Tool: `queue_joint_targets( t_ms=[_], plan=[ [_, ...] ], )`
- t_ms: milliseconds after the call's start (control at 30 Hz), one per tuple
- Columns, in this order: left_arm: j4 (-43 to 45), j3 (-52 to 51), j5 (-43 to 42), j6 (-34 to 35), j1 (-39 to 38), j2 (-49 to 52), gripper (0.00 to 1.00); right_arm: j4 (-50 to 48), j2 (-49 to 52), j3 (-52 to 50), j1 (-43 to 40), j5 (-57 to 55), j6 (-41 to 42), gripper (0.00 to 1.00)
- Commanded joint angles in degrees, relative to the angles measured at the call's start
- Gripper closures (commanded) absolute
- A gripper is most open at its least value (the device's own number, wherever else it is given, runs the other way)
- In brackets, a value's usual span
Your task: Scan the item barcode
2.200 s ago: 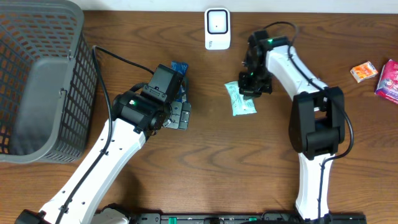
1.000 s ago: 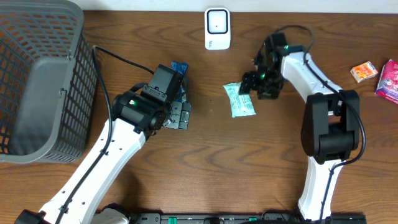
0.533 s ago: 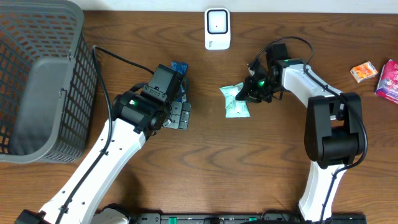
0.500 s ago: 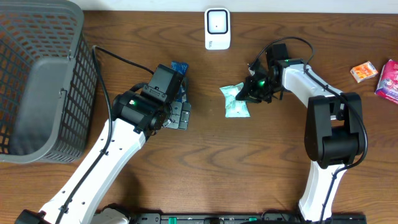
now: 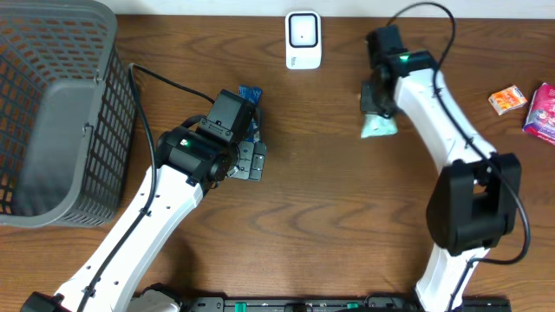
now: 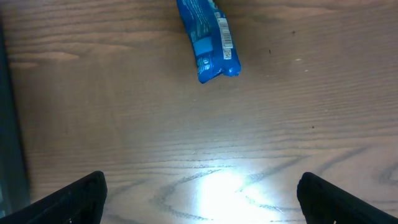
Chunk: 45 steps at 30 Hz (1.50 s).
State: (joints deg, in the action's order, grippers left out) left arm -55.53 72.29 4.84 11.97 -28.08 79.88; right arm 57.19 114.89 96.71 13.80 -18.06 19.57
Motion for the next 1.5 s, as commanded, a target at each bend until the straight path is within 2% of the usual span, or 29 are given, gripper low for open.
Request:
queue_joint_targets(
  t_ms=[0,100,200,333,467,500,567,600,667,767,900,1100,1267,1400,1467],
  plan=[
    [-0.1,0.0,0.3,-0.1,0.1,0.2,0.02,-0.2,1.9,-0.5,5.2,-33.8,2.3,0.99],
    [-0.1,0.0,0.3,-0.1,0.1,0.2,0.02,-1.3,5.5,-0.9,7.8,-42.2,2.3,0.99],
    [-0.1,0.0,0.3,-0.1,0.1,0.2,0.02,-1.5,9.2,-0.9,9.1,-42.8,2.3,0.99],
    [-0.1,0.0,0.3,-0.1,0.1,0.2,0.02,-1.2,14.2,-0.9,11.6,-32.5,2.3,0.89],
    [-0.1,0.0,0.3,-0.1,0.1,0.2,0.02,-1.5,14.4,-0.7,13.5,-22.5,6.1,0.91],
    [-0.1,0.0,0.3,-0.1,0.1,0.2,0.02,-1.7,13.7,0.1,14.3,-19.3,7.2,0.86],
    [-0.2,0.0,0.3,-0.1,0.1,0.2,0.02,-1.6,12.8,1.8,14.7,-16.7,7.1,0.5],
    [-0.1,0.0,0.3,-0.1,0.1,0.2,0.02,-1.1,12.3,2.8,14.8,-15.8,7.0,0.41],
    [-0.1,0.0,0.3,-0.1,0.1,0.2,0.02,0.1,11.6,5.4,14.8,-13.6,6.4,0.33],
    [-0.1,0.0,0.3,-0.1,0.1,0.2,0.02,2.3,10.9,10.2,14.6,-7.9,4.9,0.14],
    [-0.2,0.0,0.3,-0.1,0.1,0.2,0.02,5.9,9.6,16.8,12.9,-0.3,4.3,0.13],
    [-0.1,0.0,0.3,-0.1,0.1,0.2,0.02,11.6,8.2,22.0,7.0,0.6,2.6,0.16],
    [-0.1,0.0,0.3,-0.1,0.1,0.2,0.02,16.9,8.3,21.2,-0.3,1.2,2.4,0.21],
    [-0.1,0.0,0.3,-0.1,0.1,0.2,0.02,17.5,8.3,18.5,-4.0,8.2,-4.9,0.23],
    [-0.1,0.0,0.3,-0.1,0.1,0.2,0.02,16.9,8.3,16.6,-4.4,9.6,-7.7,0.31]
  ],
)
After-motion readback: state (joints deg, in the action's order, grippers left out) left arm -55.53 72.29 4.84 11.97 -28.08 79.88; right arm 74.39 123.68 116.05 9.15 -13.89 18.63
